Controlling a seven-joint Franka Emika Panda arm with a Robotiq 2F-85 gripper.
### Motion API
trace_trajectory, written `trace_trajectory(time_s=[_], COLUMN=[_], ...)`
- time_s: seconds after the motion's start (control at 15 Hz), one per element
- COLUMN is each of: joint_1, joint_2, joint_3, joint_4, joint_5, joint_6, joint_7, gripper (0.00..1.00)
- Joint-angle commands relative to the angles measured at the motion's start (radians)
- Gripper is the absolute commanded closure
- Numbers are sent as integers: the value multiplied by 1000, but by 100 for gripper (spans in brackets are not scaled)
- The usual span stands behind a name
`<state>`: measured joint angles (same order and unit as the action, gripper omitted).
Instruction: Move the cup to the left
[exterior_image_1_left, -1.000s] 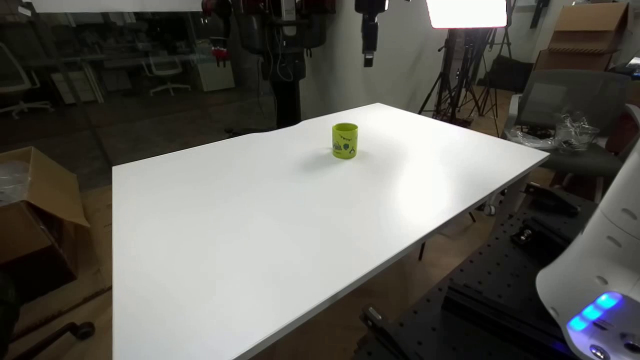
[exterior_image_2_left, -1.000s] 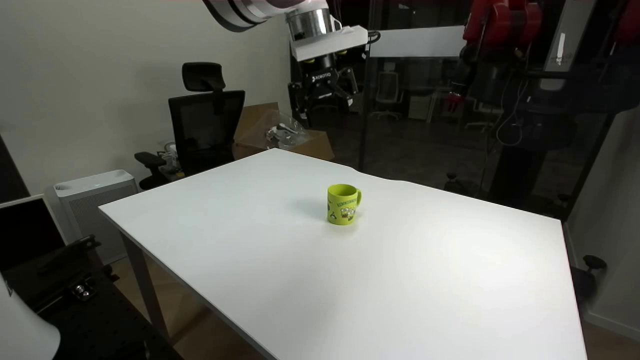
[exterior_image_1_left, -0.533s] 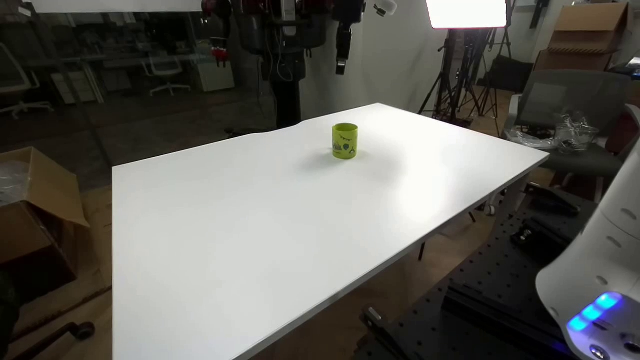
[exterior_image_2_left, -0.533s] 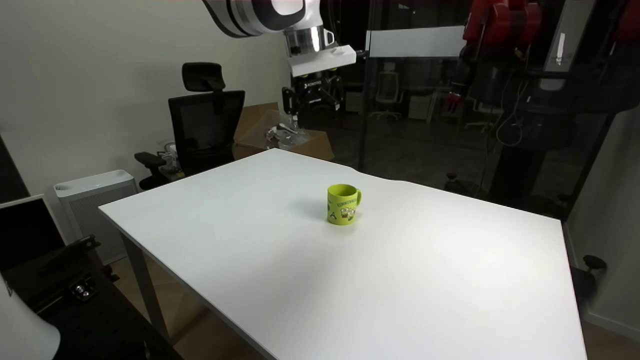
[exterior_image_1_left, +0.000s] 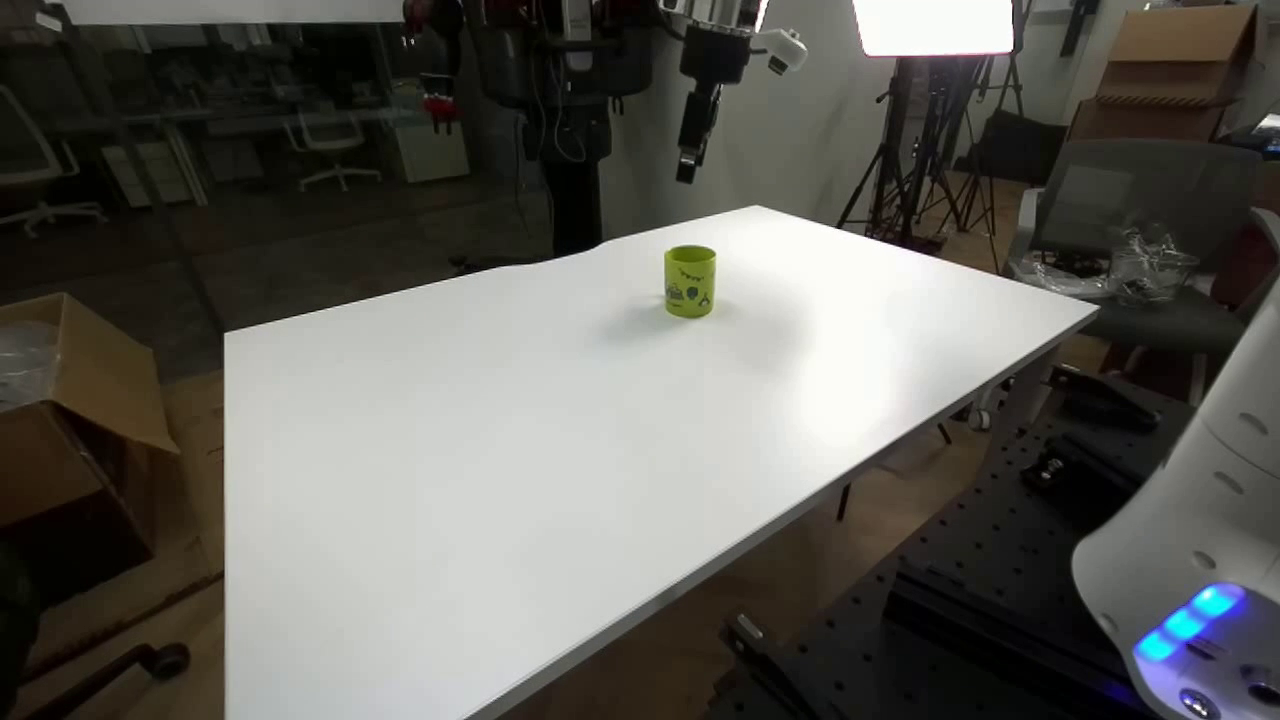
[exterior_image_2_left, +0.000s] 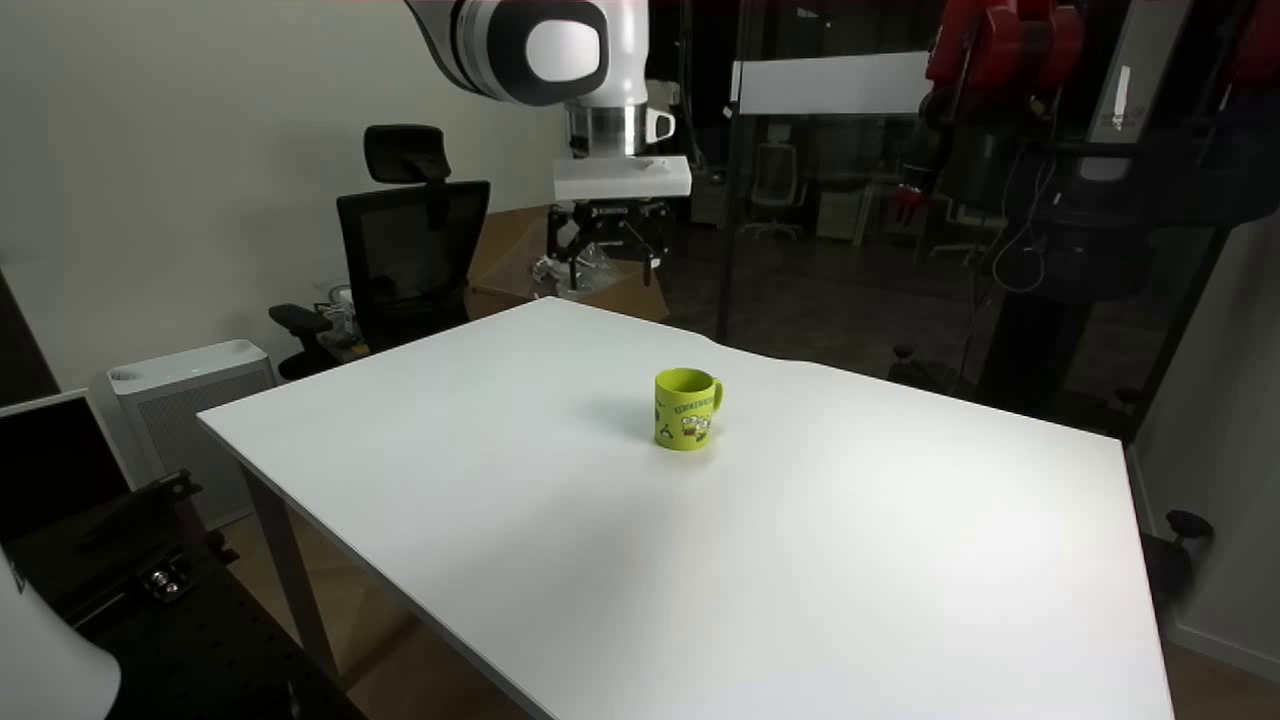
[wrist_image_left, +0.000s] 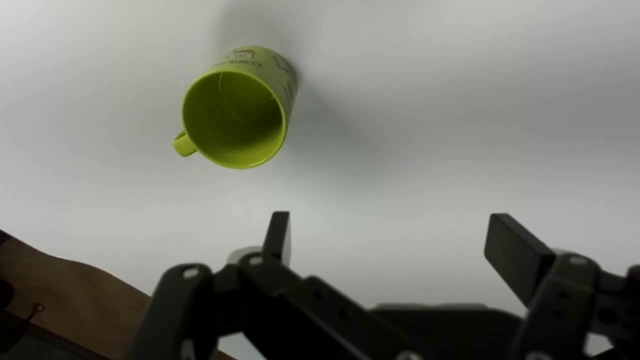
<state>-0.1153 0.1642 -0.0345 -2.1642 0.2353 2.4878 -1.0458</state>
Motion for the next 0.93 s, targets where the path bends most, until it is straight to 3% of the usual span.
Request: trace_trajectory(time_s=[0.0,0.2,0.6,0.67,0.87], joint_1=[-14,-25,-16,-38,-50], joint_2=[4,19,159,97,121], joint_3=[9,9,-55,-15,-9], joint_4=[-15,-31,42,-11,-7], joint_5=[-1,-1,-253,-202,-213], joint_6=[-1,1,184,137,149], joint_7=[5,5,184,132,135], gripper=[0,0,0,0,0])
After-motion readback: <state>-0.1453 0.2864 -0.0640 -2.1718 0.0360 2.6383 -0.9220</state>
